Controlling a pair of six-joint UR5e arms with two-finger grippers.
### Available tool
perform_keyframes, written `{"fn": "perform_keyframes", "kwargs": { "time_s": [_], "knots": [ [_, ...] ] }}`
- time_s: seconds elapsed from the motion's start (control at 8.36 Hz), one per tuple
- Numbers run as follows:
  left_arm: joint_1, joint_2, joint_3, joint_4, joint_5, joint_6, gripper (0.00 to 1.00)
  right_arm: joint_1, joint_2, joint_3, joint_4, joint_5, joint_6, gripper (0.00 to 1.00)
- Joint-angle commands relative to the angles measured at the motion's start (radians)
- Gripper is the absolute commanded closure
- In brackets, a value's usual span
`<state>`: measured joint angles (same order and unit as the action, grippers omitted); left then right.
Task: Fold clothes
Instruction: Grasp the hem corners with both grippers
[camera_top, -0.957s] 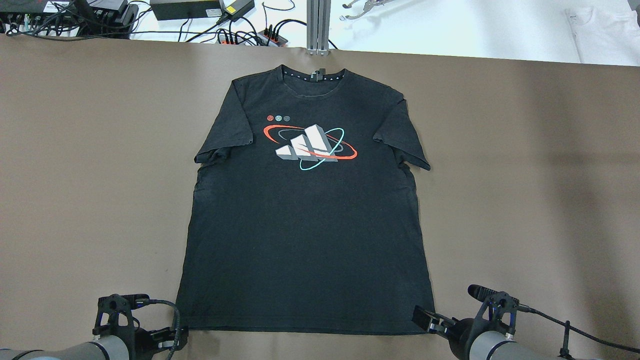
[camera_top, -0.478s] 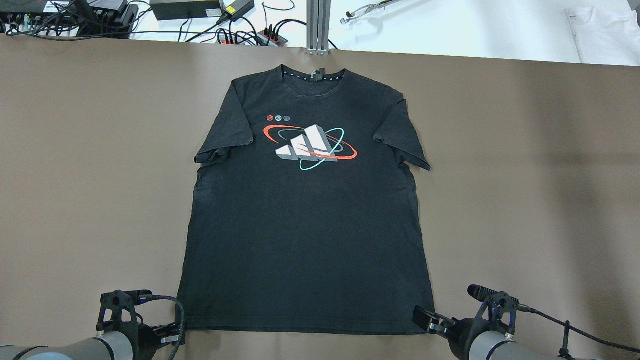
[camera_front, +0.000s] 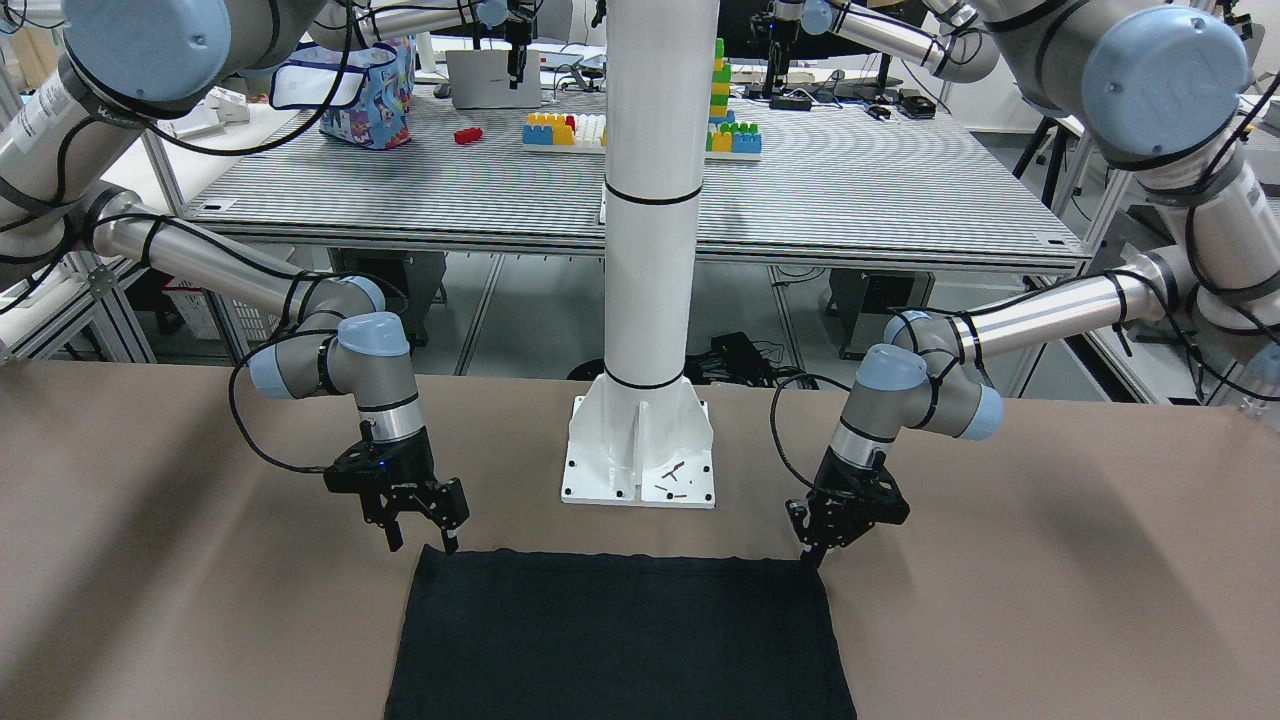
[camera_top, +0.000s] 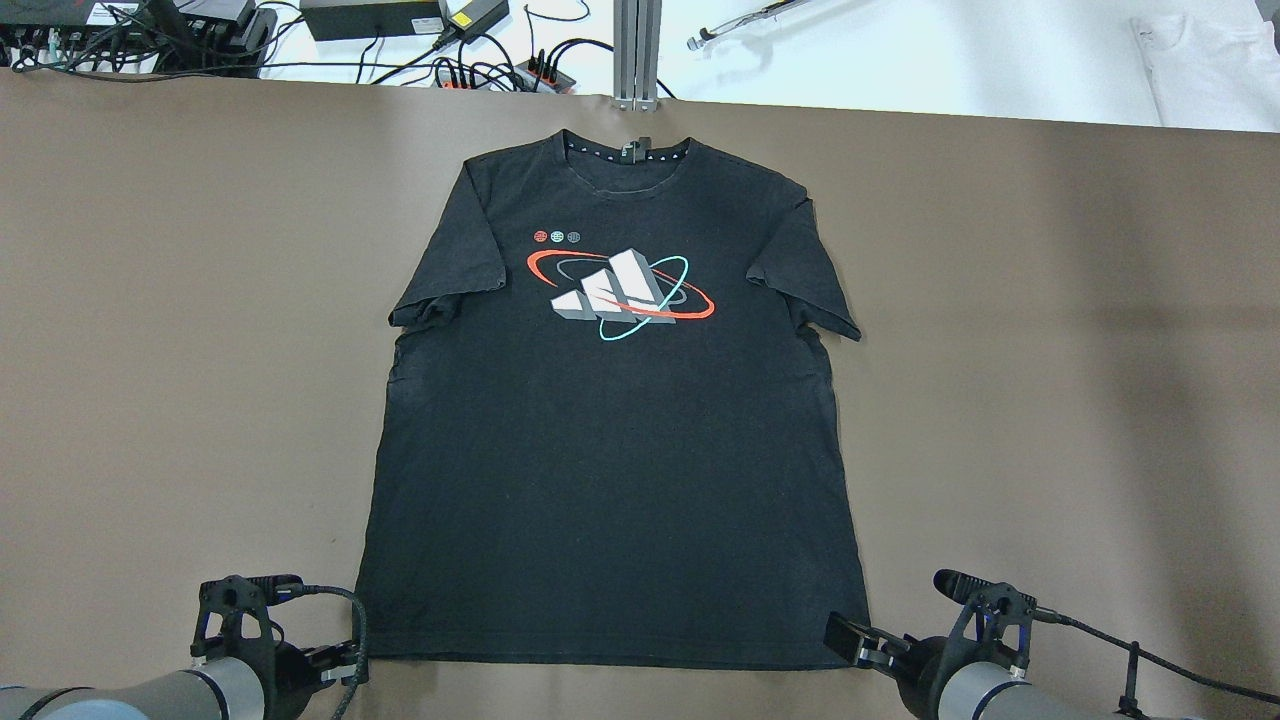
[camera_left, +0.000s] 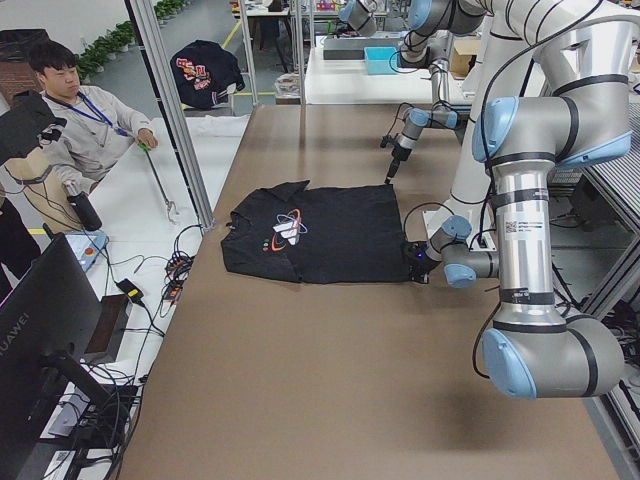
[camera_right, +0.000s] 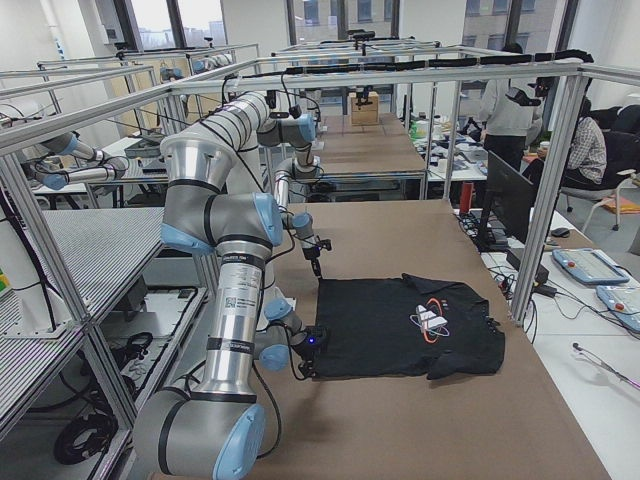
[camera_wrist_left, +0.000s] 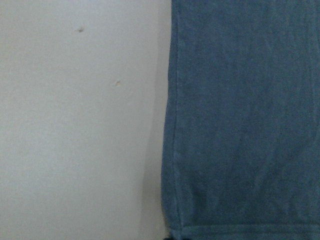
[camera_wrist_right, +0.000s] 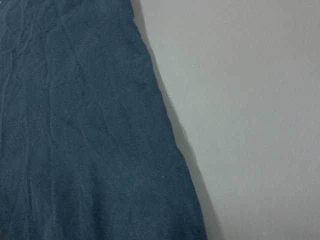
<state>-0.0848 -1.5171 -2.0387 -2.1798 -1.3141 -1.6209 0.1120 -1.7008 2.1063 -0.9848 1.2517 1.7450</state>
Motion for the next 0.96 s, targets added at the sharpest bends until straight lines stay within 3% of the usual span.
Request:
{"fn": "perform_keyframes", "kwargs": {
  "time_s": [0.0,0.36,0.48,0.72,0.84],
  "knots": [
    [-0.001,0.002,0.000,0.000,0.001,0.003,1.00,0.000,0.000,0.000,0.000,0.002,-0.001,0.06],
    [-0.001,0.000,0.000,0.000,0.001,0.006,1.00,-0.003,0.001,-0.005,-0.089,0.000,-0.001,0.10],
    [-0.001,-0.002,0.000,0.000,0.003,0.006,1.00,-0.005,0.003,-0.017,-0.089,-0.015,0.004,0.18],
    [0.000,-0.002,0.000,0.000,0.001,0.006,1.00,-0.032,0.010,-0.025,-0.089,-0.041,0.007,0.51],
    [-0.001,-0.002,0.000,0.000,0.001,0.006,1.00,-0.035,0.012,-0.025,-0.089,-0.041,0.005,0.57]
  ]
}}
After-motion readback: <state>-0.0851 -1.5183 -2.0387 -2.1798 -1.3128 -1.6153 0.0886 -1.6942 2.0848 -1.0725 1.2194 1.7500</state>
